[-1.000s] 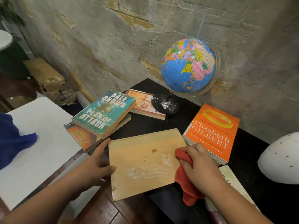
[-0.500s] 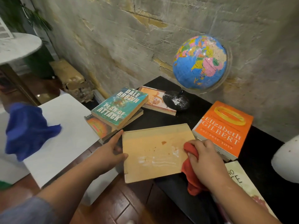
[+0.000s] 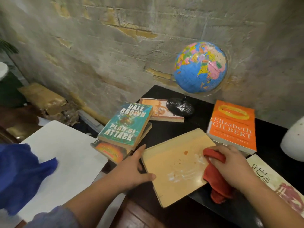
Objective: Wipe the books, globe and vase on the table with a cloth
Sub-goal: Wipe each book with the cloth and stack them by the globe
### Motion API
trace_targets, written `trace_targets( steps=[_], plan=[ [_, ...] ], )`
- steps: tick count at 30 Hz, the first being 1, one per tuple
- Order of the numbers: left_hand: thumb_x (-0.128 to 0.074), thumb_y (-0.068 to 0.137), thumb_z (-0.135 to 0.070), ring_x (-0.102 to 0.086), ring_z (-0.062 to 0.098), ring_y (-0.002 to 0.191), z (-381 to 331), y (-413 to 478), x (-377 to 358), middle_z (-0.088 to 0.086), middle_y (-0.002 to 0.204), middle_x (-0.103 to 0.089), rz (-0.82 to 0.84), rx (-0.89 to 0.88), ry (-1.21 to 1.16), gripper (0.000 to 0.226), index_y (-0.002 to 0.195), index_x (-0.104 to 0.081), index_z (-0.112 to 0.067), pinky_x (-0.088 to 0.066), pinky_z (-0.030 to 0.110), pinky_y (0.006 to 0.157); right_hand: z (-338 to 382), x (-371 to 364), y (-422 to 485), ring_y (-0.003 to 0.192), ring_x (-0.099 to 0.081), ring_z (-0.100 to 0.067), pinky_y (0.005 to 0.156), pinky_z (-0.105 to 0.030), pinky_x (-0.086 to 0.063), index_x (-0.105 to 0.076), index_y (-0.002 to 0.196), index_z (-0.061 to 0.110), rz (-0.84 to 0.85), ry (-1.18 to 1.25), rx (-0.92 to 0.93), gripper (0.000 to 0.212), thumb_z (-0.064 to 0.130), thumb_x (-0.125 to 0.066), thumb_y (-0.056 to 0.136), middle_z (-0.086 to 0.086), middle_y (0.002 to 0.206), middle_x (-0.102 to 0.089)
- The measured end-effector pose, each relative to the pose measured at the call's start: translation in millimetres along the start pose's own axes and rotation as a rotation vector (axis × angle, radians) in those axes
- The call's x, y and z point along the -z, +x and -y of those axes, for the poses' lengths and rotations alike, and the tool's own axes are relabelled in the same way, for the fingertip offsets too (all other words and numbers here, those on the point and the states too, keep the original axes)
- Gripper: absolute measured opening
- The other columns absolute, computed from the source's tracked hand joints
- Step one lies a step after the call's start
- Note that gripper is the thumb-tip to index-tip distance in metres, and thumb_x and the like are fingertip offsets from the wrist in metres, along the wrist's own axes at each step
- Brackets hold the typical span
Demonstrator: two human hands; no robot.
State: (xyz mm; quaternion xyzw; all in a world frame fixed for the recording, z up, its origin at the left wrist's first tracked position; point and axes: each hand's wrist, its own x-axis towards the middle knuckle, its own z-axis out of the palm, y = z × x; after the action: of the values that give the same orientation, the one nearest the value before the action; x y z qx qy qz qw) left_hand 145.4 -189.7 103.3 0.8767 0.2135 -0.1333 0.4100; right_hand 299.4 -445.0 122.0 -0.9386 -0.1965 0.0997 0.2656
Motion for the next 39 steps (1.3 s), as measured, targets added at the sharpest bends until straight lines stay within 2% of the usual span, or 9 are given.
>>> trace_targets(
  steps=[5,8,14,17,22,25,29,33,39],
  plan=[
    [-0.079,0.066,-0.049,-0.057,0.008,0.086,8.0,7.9,3.6,-0.007,0.095,-0.054,0.013,-0.057,-0.049,0.099,0.142,-0.016,-0.038,-0.051,0.026,0.077,10.9,-8.0,-7.6,0.110,-0.049,-0.020,0.089,-0.029,-0.035,-0.063,0.114,0.035,-0.024,-0.062,-0.063,0.026,0.025,-0.062,0.090,0.004,0.112,-0.046],
    [-0.081,0.068,-0.041,-0.054,0.005,0.085,6.4,8.0,5.3,-0.014,0.096,-0.050,0.013,-0.089,-0.112,0.094,0.139,-0.021,-0.036,-0.046,0.017,0.071,13.5,-7.4,-9.3,0.111,-0.049,-0.020,0.089,-0.027,-0.034,-0.065,0.110,0.034,-0.036,-0.014,-0.093,0.025,0.021,-0.063,0.089,0.005,0.109,-0.048],
    [-0.083,0.068,-0.033,-0.051,0.006,0.083,8.3,9.3,5.1,-0.014,0.092,-0.046,0.005,-0.112,-0.182,0.090,0.137,-0.024,-0.034,-0.040,0.013,0.064,15.6,-10.3,-15.6,0.101,-0.047,-0.014,0.085,-0.025,-0.033,-0.064,0.110,0.035,-0.032,-0.042,-0.101,0.026,0.022,-0.064,0.089,0.007,0.104,-0.046],
    [-0.082,0.069,-0.030,-0.050,0.006,0.083,8.4,10.1,5.1,-0.016,0.093,-0.045,0.017,-0.117,-0.208,0.090,0.137,-0.023,-0.034,-0.037,0.009,0.060,16.2,-9.1,-16.9,0.108,-0.049,-0.021,0.085,-0.024,-0.031,-0.065,0.112,0.031,-0.137,-0.051,-0.159,0.025,0.021,-0.063,0.090,0.002,0.111,-0.047],
    [-0.082,0.068,-0.035,-0.051,0.009,0.085,13.3,12.1,3.6,-0.012,0.092,-0.045,0.004,-0.125,-0.207,0.093,0.139,-0.022,-0.037,-0.041,0.019,0.068,21.6,-15.0,-28.9,0.096,-0.045,-0.009,0.082,-0.023,-0.032,-0.057,0.102,0.046,-0.014,-0.028,-0.108,0.023,0.027,-0.063,0.090,0.010,0.103,-0.043],
    [-0.082,0.067,-0.036,-0.050,0.009,0.083,14.4,13.5,3.6,-0.013,0.091,-0.045,0.010,-0.136,-0.209,0.093,0.138,-0.022,-0.037,-0.039,0.020,0.066,18.2,-12.4,-28.6,0.098,-0.046,-0.013,0.080,-0.025,-0.032,-0.061,0.107,0.039,-0.139,-0.037,-0.196,0.021,0.026,-0.061,0.091,0.006,0.103,-0.043],
    [-0.082,0.069,-0.035,-0.049,0.009,0.082,14.5,12.6,4.4,-0.014,0.090,-0.045,0.017,-0.158,-0.211,0.090,0.136,-0.023,-0.038,-0.038,0.019,0.066,24.3,-22.8,-41.0,0.092,-0.044,-0.006,0.081,-0.021,-0.032,-0.060,0.107,0.043,-0.020,-0.048,-0.095,0.023,0.028,-0.063,0.090,0.012,0.101,-0.043],
    [-0.082,0.070,-0.034,-0.048,0.007,0.080,14.6,13.1,4.0,-0.017,0.089,-0.045,0.017,-0.166,-0.215,0.088,0.136,-0.023,-0.037,-0.036,0.017,0.064,20.4,-19.8,-42.6,0.097,-0.044,-0.010,0.083,-0.022,-0.033,-0.062,0.112,0.037,-0.153,0.005,-0.197,0.023,0.027,-0.061,0.091,0.009,0.103,-0.041],
    [-0.081,0.070,-0.037,-0.050,0.010,0.081,17.0,14.7,3.8,-0.015,0.089,-0.045,0.014,-0.176,-0.192,0.090,0.138,-0.022,-0.036,-0.038,0.019,0.065,24.4,-28.6,-53.0,0.098,-0.047,-0.006,0.081,-0.019,-0.034,-0.062,0.103,0.042,-0.089,0.058,-0.122,0.020,0.028,-0.065,0.088,0.014,0.101,-0.044]
  ],
)
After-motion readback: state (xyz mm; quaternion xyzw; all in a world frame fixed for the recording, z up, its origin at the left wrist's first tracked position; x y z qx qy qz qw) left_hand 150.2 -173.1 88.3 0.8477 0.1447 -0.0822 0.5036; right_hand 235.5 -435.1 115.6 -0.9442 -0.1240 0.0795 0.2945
